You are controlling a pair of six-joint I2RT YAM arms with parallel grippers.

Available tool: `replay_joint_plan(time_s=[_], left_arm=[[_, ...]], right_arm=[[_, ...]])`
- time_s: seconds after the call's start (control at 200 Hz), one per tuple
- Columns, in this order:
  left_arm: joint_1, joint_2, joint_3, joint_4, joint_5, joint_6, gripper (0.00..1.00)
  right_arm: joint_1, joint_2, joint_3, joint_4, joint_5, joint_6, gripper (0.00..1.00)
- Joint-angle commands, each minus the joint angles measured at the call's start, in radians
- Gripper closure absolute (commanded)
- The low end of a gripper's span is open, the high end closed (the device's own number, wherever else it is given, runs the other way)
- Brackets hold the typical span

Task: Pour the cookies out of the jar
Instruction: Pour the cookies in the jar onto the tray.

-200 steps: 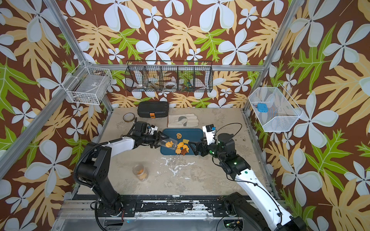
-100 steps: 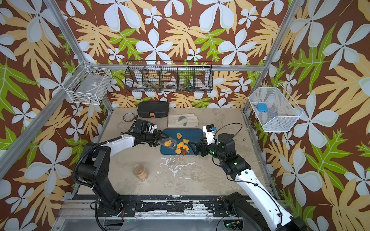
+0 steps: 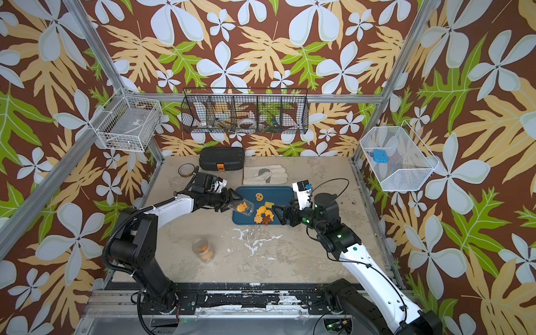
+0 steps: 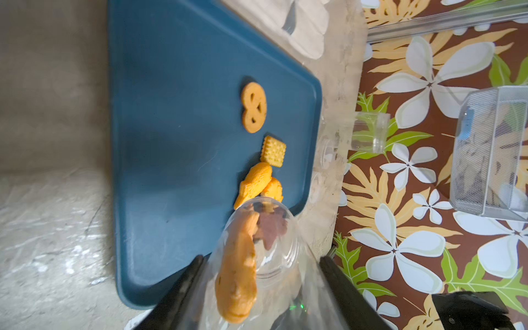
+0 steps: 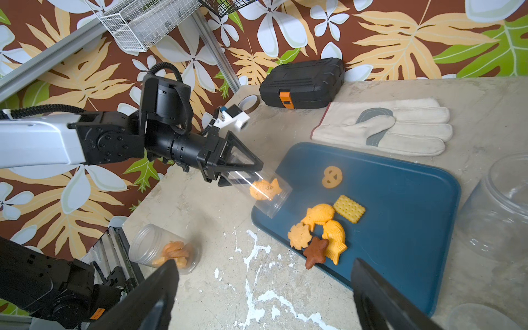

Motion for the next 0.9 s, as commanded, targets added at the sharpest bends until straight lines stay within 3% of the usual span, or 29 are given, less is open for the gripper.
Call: replay_joint_plan(time_s=[0.0, 0.105, 0.21, 0.32, 0.405, 0.51, 0.596, 0.701, 0.891], left_arm=[[-0.008, -0.005, 0.048, -0.069, -0.073, 0.069, 0.40], [0.000, 0.005, 0.028, -0.038, 0.009, 0.049, 0.40], [-0.012, -0.026, 0.085, -0.169, -0.161, 0.132, 0.40], [-0.006, -0.009, 0.080, -0.135, -0.064, 0.111, 0.40], [-0.035, -0.016, 0.143, -0.250, -0.221, 0.185, 0.40], [-0.033, -0.001, 0.137, -0.217, -0.130, 0.169, 0.39], [-0.047, -0.009, 0.163, -0.276, -0.234, 0.209, 0.39], [-0.022, -0.014, 0.102, -0.177, -0.100, 0.142, 0.39], [-0.013, -0.025, 0.072, -0.156, -0.096, 0.128, 0.39]], right_arm=[[0.002, 0.001, 0.008, 0.027, -0.008, 0.008, 0.06], [0.002, 0.002, 0.013, 0.025, -0.008, 0.007, 0.06], [0.003, 0.002, 0.011, 0.028, -0.010, 0.012, 0.06], [0.002, 0.004, 0.009, 0.033, -0.015, 0.017, 0.06], [0.001, 0.004, 0.009, 0.034, -0.014, 0.017, 0.06], [0.002, 0.005, 0.010, 0.035, -0.014, 0.020, 0.06], [0.001, 0.006, 0.010, 0.034, -0.015, 0.017, 0.06], [0.002, 0.004, 0.010, 0.034, -0.014, 0.019, 0.06], [0.002, 0.004, 0.015, 0.031, -0.013, 0.016, 0.06]])
